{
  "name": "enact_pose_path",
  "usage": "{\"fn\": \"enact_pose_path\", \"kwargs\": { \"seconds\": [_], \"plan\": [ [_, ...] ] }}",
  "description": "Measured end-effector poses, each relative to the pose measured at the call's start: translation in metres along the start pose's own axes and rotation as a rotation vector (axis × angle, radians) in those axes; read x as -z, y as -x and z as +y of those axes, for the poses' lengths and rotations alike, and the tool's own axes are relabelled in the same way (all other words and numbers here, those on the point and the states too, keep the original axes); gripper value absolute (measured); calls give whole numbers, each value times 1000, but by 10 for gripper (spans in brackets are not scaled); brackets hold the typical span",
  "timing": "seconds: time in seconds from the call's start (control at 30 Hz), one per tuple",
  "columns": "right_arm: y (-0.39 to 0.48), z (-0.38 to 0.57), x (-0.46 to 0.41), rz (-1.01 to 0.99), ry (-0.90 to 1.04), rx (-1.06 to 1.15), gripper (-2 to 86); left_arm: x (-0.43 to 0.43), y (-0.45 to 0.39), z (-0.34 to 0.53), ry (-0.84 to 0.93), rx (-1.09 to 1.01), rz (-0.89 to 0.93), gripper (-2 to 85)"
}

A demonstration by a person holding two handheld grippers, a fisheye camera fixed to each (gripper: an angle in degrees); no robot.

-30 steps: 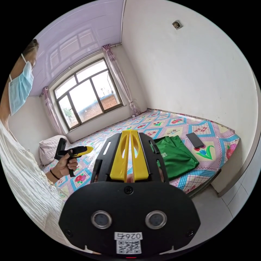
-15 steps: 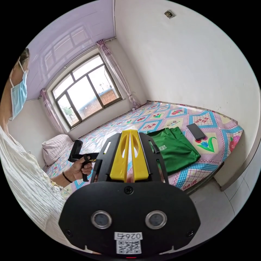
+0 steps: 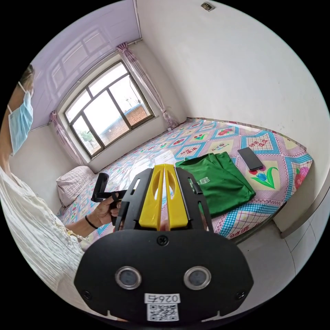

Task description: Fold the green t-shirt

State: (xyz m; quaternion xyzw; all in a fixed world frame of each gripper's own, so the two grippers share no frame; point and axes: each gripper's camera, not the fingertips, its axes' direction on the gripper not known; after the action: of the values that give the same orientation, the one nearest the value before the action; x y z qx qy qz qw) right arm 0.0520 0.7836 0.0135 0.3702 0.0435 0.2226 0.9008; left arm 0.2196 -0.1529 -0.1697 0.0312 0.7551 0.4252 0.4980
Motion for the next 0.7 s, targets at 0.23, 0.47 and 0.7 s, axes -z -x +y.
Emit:
{"fn": "enact_pose_path", "kwargs": {
  "seconds": [0.23,0.47,0.7],
  "plan": [
    [-16,-2,6,45,17,-16,-9,-35,34,-13,7,101,14,91],
    [-35,0,5,67,39,-79,-10,-81,52,-45,67,146,-7,91],
    [-26,7,-21,122,130,-8,-7,-109,70,-74,80,186,-18,95]
  ]
}}
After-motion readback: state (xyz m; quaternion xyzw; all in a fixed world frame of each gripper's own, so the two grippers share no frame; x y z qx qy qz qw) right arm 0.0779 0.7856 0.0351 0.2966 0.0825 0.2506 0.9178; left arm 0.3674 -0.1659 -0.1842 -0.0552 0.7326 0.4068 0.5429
